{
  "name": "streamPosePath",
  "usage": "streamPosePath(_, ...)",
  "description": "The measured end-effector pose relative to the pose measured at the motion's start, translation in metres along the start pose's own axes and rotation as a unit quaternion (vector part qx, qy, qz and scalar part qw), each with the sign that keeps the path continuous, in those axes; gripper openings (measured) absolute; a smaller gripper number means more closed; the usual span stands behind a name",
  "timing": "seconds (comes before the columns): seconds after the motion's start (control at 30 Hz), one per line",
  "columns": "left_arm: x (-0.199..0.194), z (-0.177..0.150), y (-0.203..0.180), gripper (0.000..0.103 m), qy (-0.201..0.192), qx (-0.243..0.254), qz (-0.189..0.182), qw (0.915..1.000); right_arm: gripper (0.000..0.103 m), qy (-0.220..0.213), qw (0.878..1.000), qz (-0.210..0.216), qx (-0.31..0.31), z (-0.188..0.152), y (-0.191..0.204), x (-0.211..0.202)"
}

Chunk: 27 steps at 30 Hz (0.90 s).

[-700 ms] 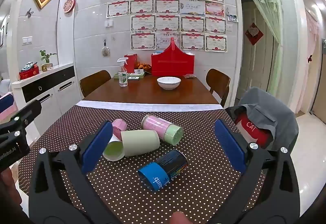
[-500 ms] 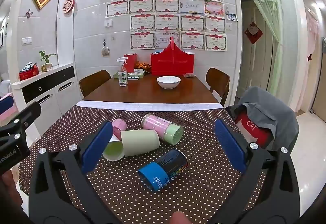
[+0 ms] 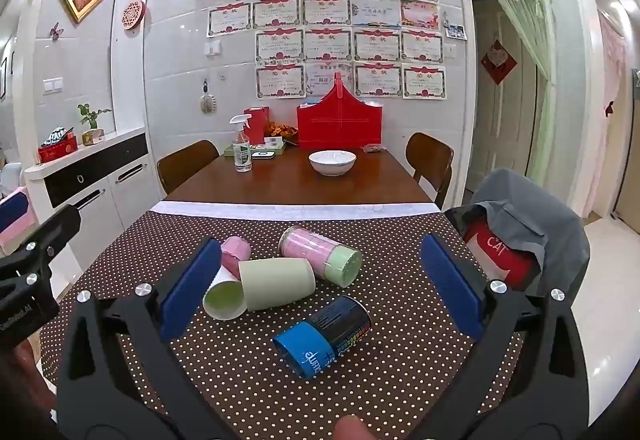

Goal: Flip cup upside down

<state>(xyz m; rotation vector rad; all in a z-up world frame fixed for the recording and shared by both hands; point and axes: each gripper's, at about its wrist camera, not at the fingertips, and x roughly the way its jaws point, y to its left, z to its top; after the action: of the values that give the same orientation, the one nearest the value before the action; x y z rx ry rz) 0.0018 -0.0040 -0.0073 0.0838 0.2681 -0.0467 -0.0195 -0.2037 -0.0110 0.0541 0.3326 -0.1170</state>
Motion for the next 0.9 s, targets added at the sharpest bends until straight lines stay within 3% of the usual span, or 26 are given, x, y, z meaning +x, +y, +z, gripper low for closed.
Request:
streamPosePath(0.63, 0.000, 0.001, 0.004, 0.099, 0.007, 0.001, 0.005, 1.0000, 0.097, -0.007, 1.000, 0.006, -0.001, 0.010, -0.002, -0.001)
streamPosePath(0.8, 0.006, 0.000, 0.008, 0.099, 0.038, -0.013, -0.007, 0.9992, 0.097, -0.007, 1.000, 0.005, -0.001, 0.011, -0.002, -0.003)
streamPosePath(0.9, 0.005, -0.001, 0.010, 0.099, 0.037, -0.014, -0.002, 0.9992, 0.097, -0.007, 1.000, 0.005, -0.001, 0.011, -0.001, -0.003)
